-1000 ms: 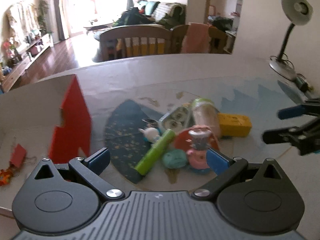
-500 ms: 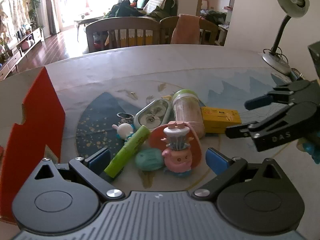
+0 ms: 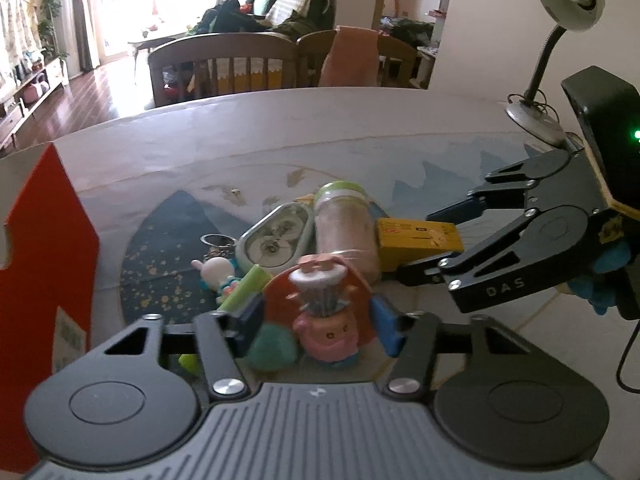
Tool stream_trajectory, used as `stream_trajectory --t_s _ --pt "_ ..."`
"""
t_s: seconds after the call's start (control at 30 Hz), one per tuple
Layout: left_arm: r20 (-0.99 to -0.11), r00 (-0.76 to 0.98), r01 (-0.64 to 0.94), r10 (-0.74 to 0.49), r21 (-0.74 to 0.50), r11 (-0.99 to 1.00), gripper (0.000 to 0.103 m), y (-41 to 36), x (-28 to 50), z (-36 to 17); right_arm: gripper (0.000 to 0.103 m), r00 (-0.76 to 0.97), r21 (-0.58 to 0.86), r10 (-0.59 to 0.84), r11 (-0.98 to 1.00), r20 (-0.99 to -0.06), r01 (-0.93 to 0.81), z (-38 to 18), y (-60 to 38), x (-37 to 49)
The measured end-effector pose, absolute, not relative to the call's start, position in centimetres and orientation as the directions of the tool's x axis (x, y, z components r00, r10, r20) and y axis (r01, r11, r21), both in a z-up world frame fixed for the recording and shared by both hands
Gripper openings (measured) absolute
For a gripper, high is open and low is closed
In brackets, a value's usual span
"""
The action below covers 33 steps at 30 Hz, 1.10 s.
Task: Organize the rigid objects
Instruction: 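Move left tool to pink figurine while right tool closes around yellow box, then lift pink figurine with left tool while right tool lifts yellow box, carry both over cardboard box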
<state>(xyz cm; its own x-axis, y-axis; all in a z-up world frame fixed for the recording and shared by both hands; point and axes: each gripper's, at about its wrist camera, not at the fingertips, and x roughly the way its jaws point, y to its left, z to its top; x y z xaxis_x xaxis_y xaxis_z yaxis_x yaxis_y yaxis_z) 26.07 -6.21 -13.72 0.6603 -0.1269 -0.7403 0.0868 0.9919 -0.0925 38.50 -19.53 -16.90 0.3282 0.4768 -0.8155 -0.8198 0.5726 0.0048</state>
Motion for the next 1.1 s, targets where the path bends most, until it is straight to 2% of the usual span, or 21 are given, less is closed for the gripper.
stream_trajectory --t_s 0.07,0.17,0.27,0.43,0.67,1.1 --pt "-0.743 0.657 0.089 -0.131 -0.096 0.991 0.046 -6.3 26.3 -13.8 0.057 0.328 0.003 0.477 0.57 -0.815 -0.822 -17.0 -19.5 38.5" --pt "-0.747 0.65 0.088 -0.141 -0.111 0.99 0.038 -6.2 26.5 -14.0 0.044 0.325 0.006 0.479 0.569 -0.815 -0.822 -17.2 -19.4 38.4" --pt "-0.749 0.645 0.074 -0.152 -0.137 0.988 0.034 -5.8 26.8 -14.0 0.03 0.329 0.009 0.481 0.575 -0.812 -0.818 -17.3 -19.5 38.0" --pt "-0.756 0.639 0.056 -0.143 -0.14 0.989 0.034 -5.8 26.8 -13.8 0.029 0.376 0.008 0.459 0.642 -0.805 -0.767 -17.3 -19.9 36.9" --pt "-0.755 0.633 0.036 -0.168 -0.189 0.981 0.034 -5.5 25.9 -13.4 0.029 0.431 0.081 0.456 0.754 -0.779 -0.652 -16.1 -21.7 35.3" --pt "-0.746 0.642 0.011 -0.176 -0.221 0.975 0.034 -5.1 23.3 -11.1 0.029 0.437 0.144 0.498 0.766 -0.749 -0.626 -11.1 -22.7 30.2"
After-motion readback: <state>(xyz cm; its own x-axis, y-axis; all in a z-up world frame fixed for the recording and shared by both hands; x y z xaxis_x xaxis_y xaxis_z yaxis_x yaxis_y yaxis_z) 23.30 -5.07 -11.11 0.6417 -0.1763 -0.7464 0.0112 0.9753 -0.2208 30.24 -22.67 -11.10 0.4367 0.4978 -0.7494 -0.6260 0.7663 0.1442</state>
